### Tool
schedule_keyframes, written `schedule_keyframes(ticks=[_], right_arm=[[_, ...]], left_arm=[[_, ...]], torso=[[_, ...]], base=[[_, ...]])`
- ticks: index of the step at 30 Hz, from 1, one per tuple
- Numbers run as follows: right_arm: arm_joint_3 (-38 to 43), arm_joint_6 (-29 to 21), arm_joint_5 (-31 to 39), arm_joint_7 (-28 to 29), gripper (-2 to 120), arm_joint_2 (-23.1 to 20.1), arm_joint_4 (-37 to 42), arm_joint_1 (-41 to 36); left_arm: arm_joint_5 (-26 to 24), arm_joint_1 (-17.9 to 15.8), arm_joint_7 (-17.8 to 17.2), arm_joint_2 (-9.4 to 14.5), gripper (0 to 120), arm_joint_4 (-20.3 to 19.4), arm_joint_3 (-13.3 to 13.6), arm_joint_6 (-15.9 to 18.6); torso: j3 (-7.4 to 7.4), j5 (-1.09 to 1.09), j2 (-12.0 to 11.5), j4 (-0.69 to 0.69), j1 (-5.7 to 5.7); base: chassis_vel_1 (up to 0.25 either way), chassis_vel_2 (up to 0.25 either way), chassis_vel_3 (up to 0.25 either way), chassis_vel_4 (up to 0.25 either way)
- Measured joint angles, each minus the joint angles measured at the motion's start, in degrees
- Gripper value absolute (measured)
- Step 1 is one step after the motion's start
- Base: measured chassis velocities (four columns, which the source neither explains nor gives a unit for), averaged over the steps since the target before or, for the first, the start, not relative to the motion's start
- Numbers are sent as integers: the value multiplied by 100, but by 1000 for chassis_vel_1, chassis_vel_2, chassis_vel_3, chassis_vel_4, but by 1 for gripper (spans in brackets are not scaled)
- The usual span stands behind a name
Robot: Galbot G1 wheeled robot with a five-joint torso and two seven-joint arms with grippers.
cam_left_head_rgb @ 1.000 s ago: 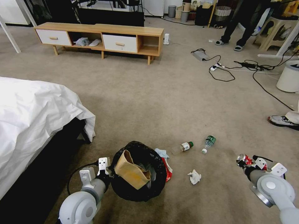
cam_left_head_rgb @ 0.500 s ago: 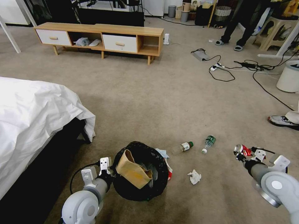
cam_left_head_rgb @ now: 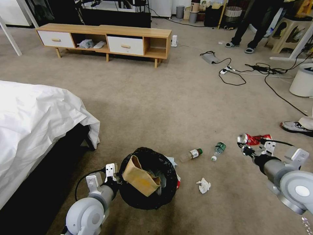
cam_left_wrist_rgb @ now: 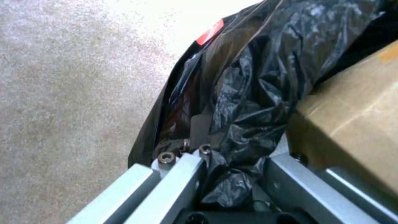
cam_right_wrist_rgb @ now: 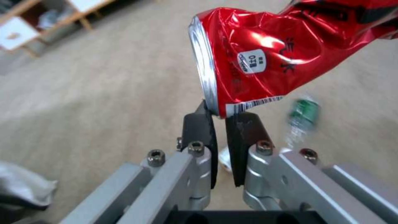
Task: Pick up the trash bin and place the garbage on the floor into it.
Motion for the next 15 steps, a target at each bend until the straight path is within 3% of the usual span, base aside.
schedule_keyframes(ticks=[15], right_arm=[[-503, 231, -217, -1350, 6, -226, 316, 69]], left_arm=[[-16, -116, -1, 26, 0, 24, 167, 24]], torso=[[0, 0, 0, 0, 0]], base=[[0, 0, 0, 0]])
